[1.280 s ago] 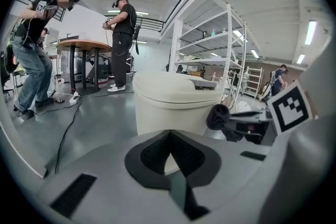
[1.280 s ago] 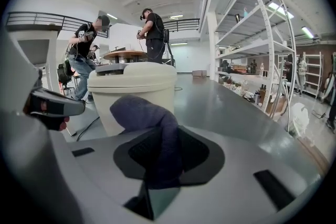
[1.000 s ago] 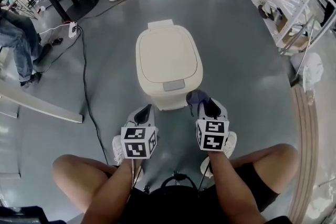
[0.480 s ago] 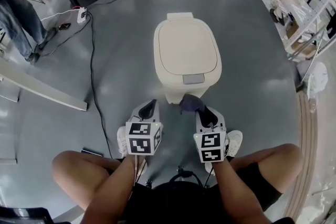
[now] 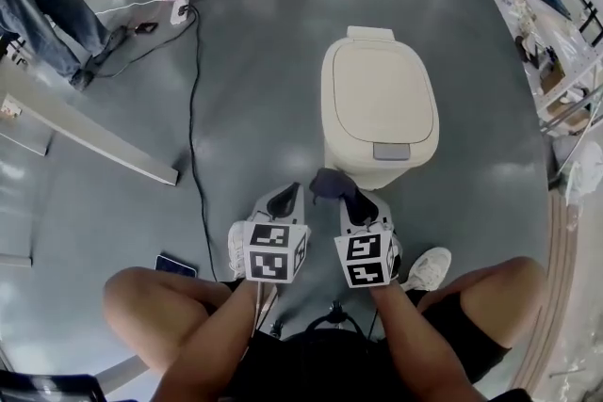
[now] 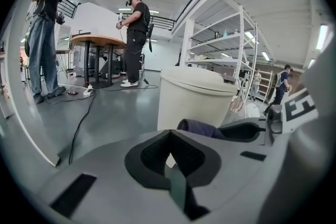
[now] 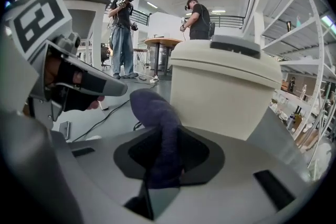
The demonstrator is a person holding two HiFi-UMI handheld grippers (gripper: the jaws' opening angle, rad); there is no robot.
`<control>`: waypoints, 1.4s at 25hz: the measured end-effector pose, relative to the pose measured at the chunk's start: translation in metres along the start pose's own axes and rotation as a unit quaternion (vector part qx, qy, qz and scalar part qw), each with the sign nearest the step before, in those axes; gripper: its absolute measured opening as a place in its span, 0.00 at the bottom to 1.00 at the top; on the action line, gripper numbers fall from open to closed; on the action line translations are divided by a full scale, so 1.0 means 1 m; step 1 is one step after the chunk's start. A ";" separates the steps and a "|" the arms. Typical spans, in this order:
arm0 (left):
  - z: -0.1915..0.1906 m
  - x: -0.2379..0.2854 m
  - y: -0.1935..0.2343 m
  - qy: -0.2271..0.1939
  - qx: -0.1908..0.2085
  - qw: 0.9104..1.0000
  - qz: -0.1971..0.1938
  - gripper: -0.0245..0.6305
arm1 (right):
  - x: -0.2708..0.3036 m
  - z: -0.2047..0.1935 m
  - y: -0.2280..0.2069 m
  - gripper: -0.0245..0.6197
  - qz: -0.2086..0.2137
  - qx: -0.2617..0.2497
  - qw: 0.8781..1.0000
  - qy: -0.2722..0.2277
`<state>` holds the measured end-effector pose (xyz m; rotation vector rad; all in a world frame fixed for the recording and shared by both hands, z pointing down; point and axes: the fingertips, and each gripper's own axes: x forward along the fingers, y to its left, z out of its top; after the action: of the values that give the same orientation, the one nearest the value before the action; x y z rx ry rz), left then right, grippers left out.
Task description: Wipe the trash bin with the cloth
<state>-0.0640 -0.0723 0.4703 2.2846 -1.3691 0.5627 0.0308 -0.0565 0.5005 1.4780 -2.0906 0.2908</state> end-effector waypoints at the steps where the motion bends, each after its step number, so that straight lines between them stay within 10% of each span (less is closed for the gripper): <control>1: 0.000 0.000 0.001 0.000 0.000 1.000 0.001 0.04 | 0.004 0.001 0.004 0.18 0.002 -0.001 1.000 0.002; 35: -0.008 0.044 -0.050 0.044 0.044 0.998 -0.032 0.04 | -0.007 -0.031 -0.075 0.18 -0.053 0.047 0.997 0.022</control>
<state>-0.0016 -0.0783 0.4931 2.3347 -1.2482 0.7069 0.1112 -0.0640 0.5118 1.6168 -1.9815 0.3822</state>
